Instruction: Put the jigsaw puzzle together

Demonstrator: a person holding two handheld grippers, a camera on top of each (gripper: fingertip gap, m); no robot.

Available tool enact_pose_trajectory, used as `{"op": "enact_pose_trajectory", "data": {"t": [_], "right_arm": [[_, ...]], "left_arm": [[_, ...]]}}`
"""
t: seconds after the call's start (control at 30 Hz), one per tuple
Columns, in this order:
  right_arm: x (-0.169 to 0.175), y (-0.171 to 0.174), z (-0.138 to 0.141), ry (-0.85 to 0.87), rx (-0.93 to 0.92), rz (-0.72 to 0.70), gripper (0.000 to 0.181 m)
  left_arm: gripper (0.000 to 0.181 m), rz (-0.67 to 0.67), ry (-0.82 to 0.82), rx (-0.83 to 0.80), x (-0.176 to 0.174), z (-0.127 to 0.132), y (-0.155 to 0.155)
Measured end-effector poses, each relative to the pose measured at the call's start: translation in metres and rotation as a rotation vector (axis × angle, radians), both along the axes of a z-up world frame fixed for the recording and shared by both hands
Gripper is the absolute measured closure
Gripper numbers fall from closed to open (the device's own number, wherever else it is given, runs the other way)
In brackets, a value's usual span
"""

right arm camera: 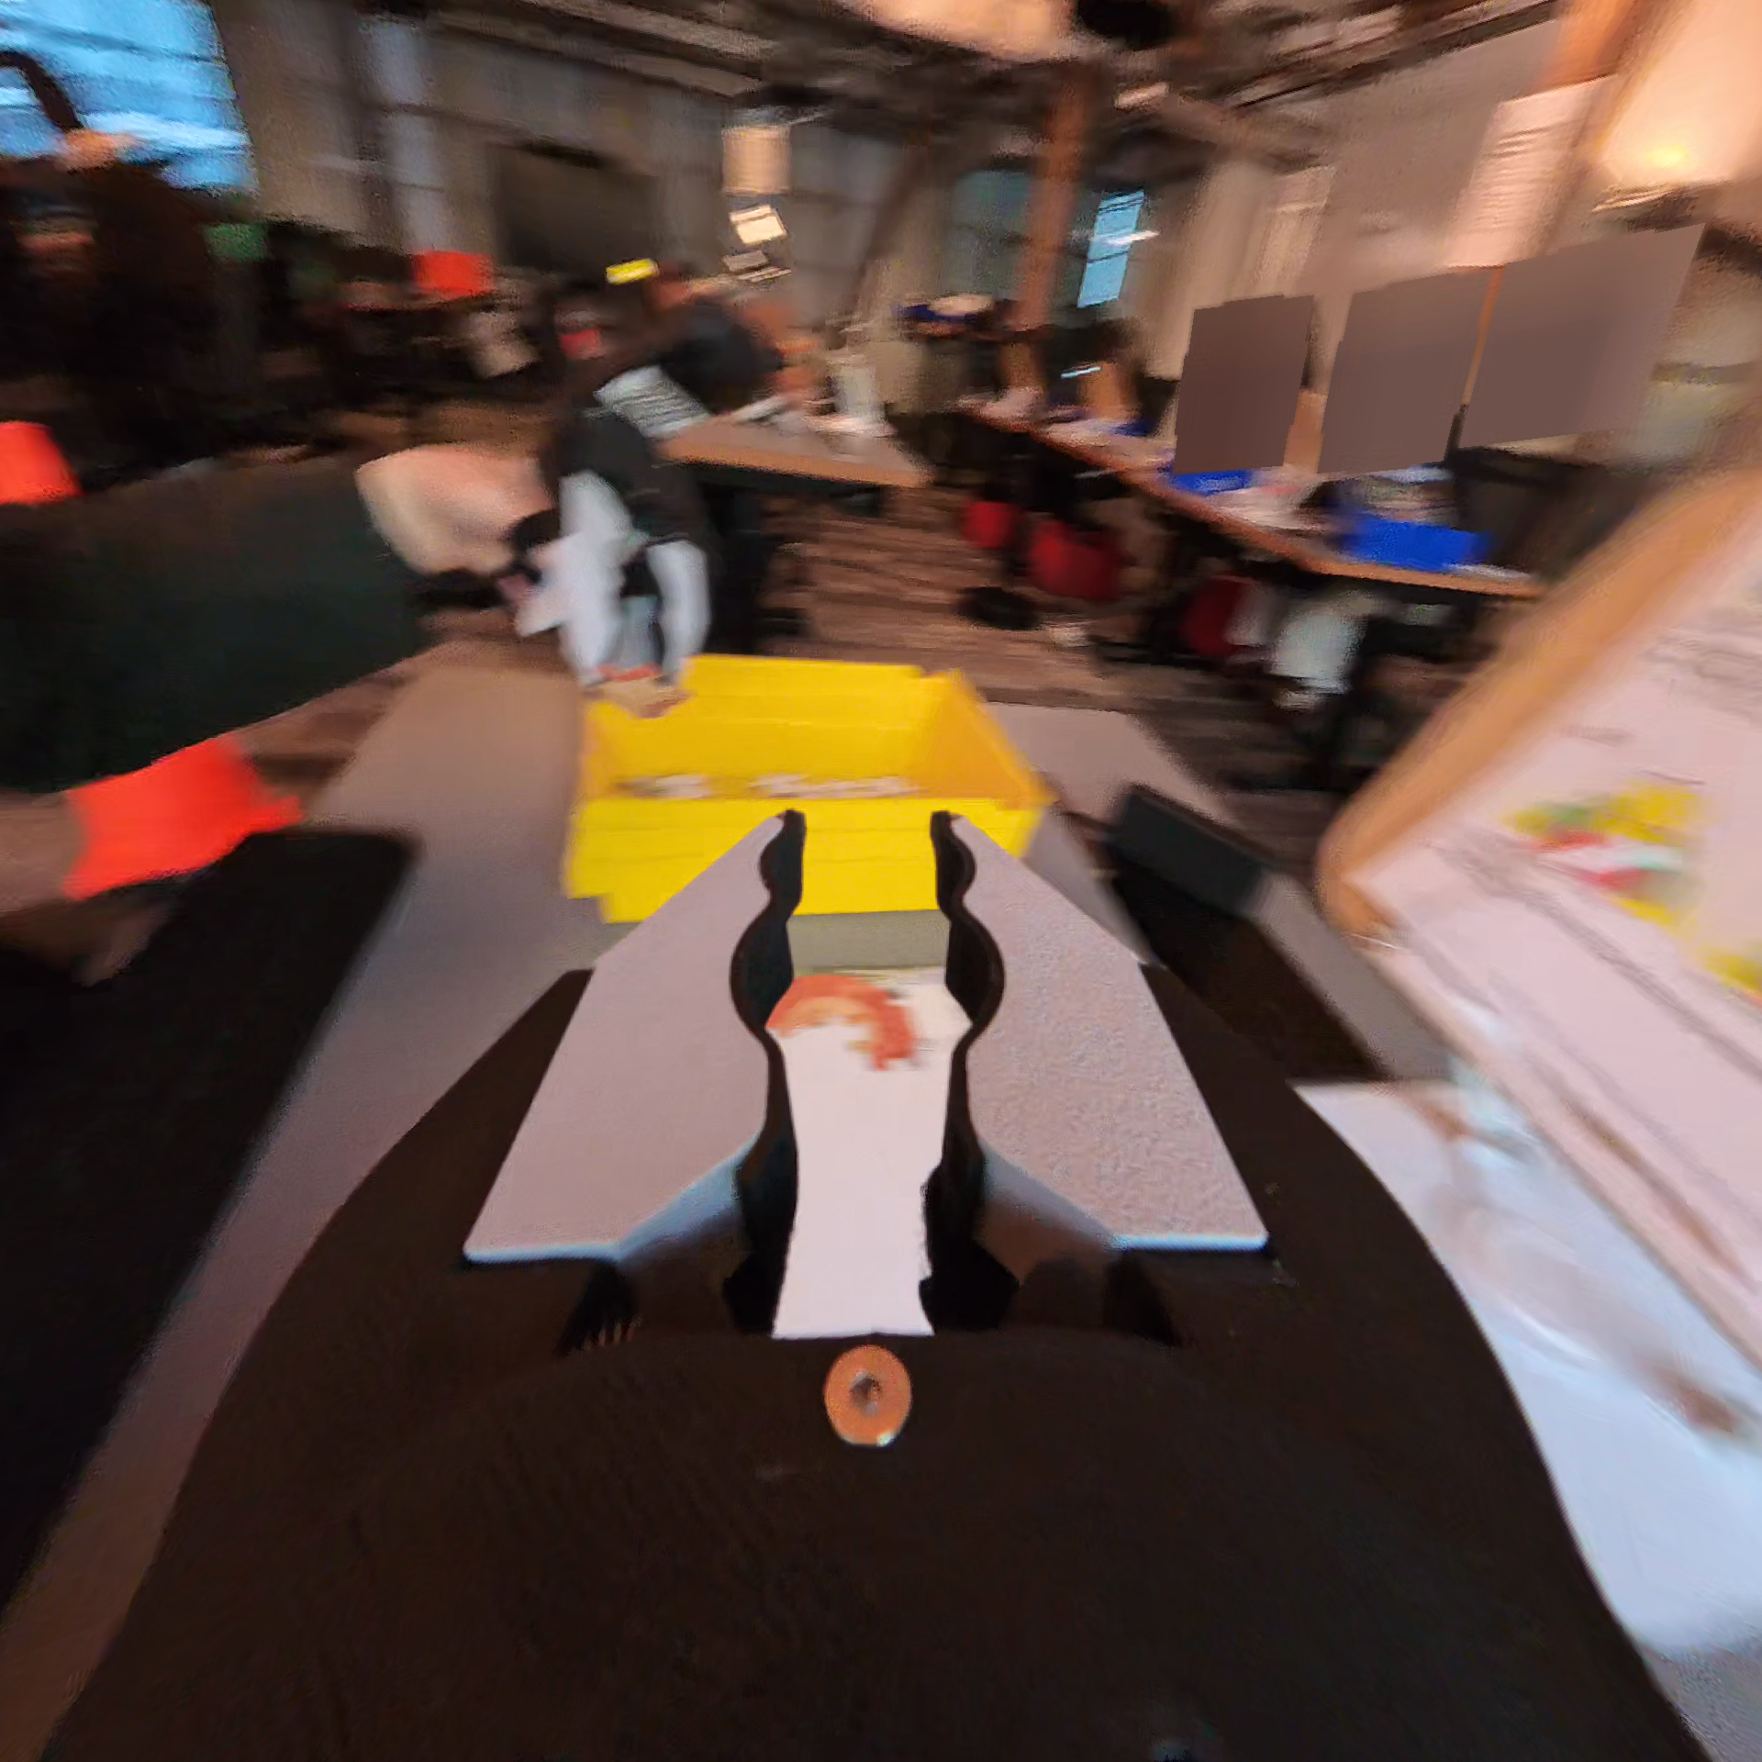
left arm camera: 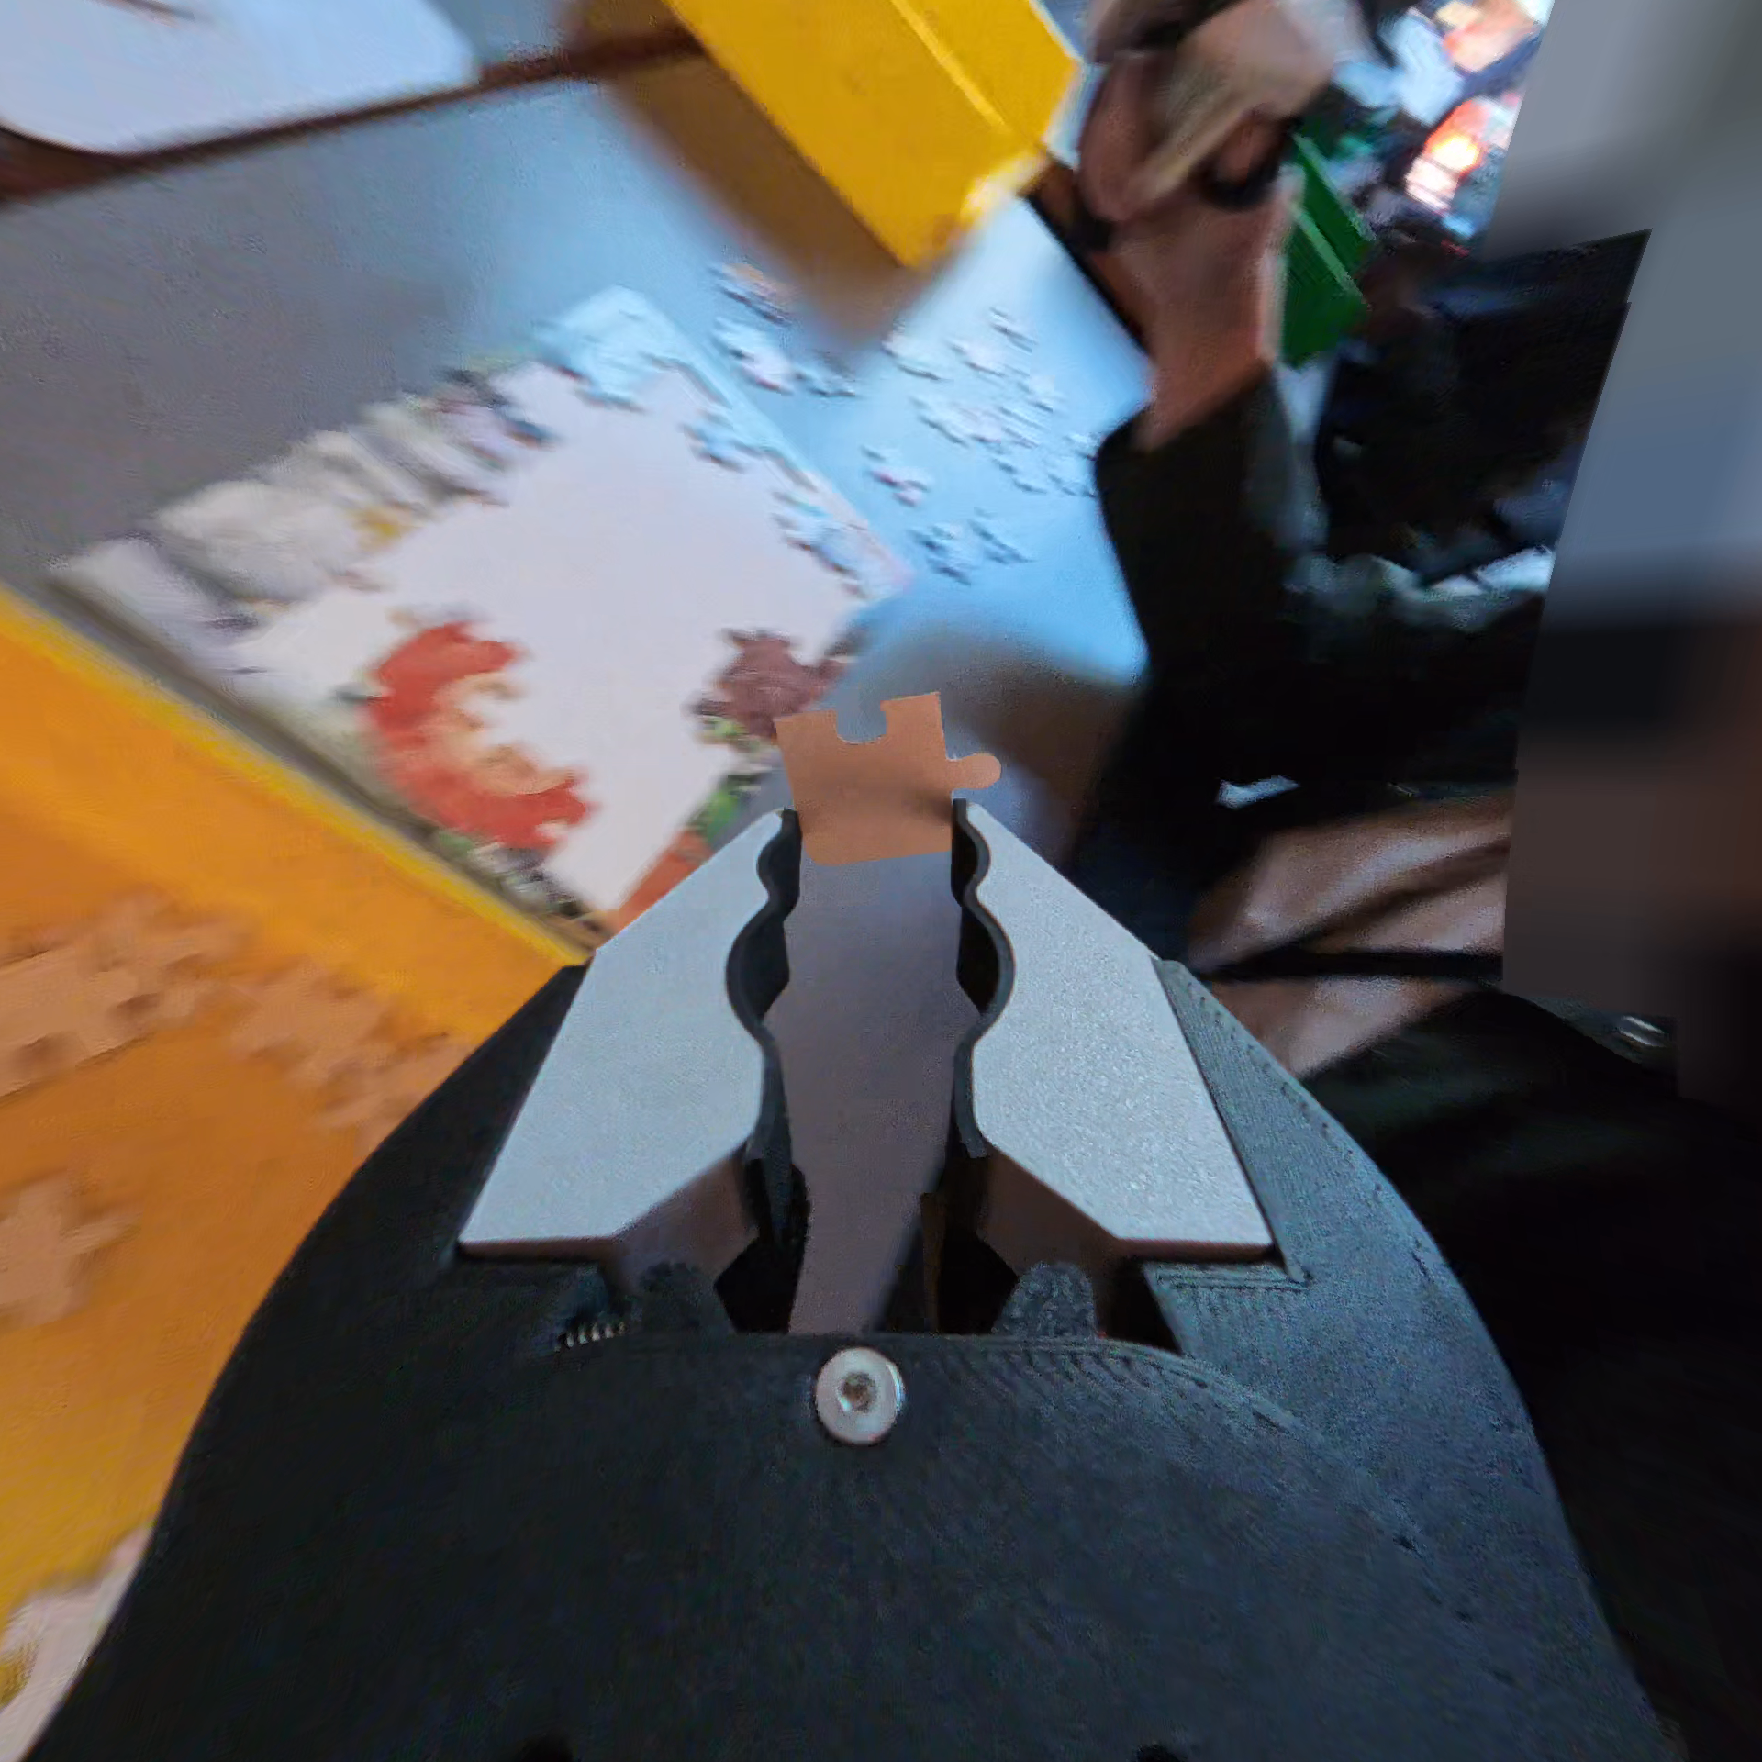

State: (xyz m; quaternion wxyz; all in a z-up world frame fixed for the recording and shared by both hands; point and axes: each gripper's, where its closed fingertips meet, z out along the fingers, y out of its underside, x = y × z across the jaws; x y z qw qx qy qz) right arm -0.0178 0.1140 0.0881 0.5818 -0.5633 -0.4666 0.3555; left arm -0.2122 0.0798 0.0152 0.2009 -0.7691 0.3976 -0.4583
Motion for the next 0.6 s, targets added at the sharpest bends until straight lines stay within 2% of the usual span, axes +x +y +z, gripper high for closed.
{"op": "enact_pose_trajectory", "data": {"t": [0.07,0.17,0.23,0.33,0.43,0.5,0.6], "right_arm": [[-0.038,-0.032,-0.021,-0.115,-0.005,0.19,0.149],[-0.078,-0.066,-0.048,-0.236,0.089,0.349,0.143],[-0.094,-0.083,-0.05,-0.209,0.101,0.432,0.143],[-0.1,-0.118,-0.046,-0.132,-0.009,0.647,0.149],[-0.1,-0.122,-0.062,-0.208,-0.017,0.676,0.159],[-0.098,-0.12,-0.068,-0.236,-0.032,0.676,0.176],[-0.096,-0.115,-0.068,-0.207,-0.135,0.688,0.178]], "left_arm": [[0.152,-0.166,-0.026,-0.118,0.025,0.002,-0.034],[0.152,-0.373,-0.053,-0.334,0.055,0.002,-0.075],[0.152,-0.454,-0.059,-0.466,0.069,-0.001,-0.09],[0.152,-0.51,-0.057,-0.604,0.085,-0.007,-0.097],[0.152,-0.533,-0.047,-0.675,0.094,-0.014,-0.098],[0.152,-0.541,-0.065,-0.699,0.098,-0.014,-0.096],[0.152,-0.53,-0.104,-0.707,0.101,-0.014,-0.09]]}}
